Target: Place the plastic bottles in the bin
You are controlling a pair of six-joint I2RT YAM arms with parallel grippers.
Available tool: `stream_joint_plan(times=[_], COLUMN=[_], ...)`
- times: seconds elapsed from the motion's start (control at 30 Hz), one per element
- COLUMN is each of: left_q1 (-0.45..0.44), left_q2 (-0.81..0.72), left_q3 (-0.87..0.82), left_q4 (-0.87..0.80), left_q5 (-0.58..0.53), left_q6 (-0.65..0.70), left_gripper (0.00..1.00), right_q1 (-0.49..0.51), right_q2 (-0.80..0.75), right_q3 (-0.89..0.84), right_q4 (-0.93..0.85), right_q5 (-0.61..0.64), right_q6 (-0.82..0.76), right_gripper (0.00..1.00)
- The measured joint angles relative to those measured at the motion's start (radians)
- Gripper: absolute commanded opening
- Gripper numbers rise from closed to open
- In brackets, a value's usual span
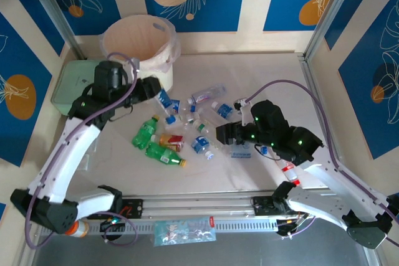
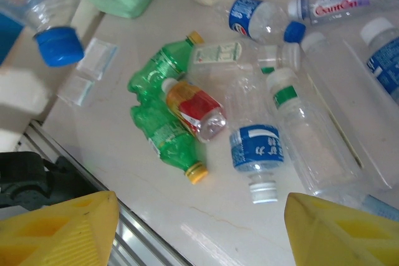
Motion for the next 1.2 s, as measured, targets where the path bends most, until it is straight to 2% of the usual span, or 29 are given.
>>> stream_joint_plan(times=[0.2,0.37,0.53,0.7,0.87,1.0,1.2], left_q1=[0.024,0.083,0.148,0.174,0.183,0.195,0.196], left_q2=[0.167,0.268,0.344,0.429,0.467,0.550,0.686], left_q3=[0.205,0.333,0.392,0.464,0.484,0.581,0.702], left_q4=[0.064,0.136,0.235,0.293,0.352,0.370,0.358], left_q5=[-0.032,-0.106,-0.177,-0.253,-0.355,-0.413,-0.425], left_q6=[0.024,0.029,0.021,0.034,0.078,0.135,0.221], left_gripper=[0.29,0.27,0.26,0.25,0.25,0.25,0.27], right_q1=[-0.056,-0.095,-0.189,-0.264,-0.265,-0.264,-0.264], right_q2=[0.008,0.010,0.056,0.138,0.183,0.186,0.185], right_q3=[0.055,0.078,0.138,0.216,0.258,0.258,0.258], right_q4=[0.028,0.043,0.066,0.098,0.101,0.079,0.031], right_q5=[-0.047,-0.090,-0.227,-0.388,-0.458,-0.467,-0.457], right_q6=[0.001,0.005,0.043,0.092,0.097,0.094,0.073], right_gripper=[0.71,0.71,0.72,0.71,0.71,0.71,0.71])
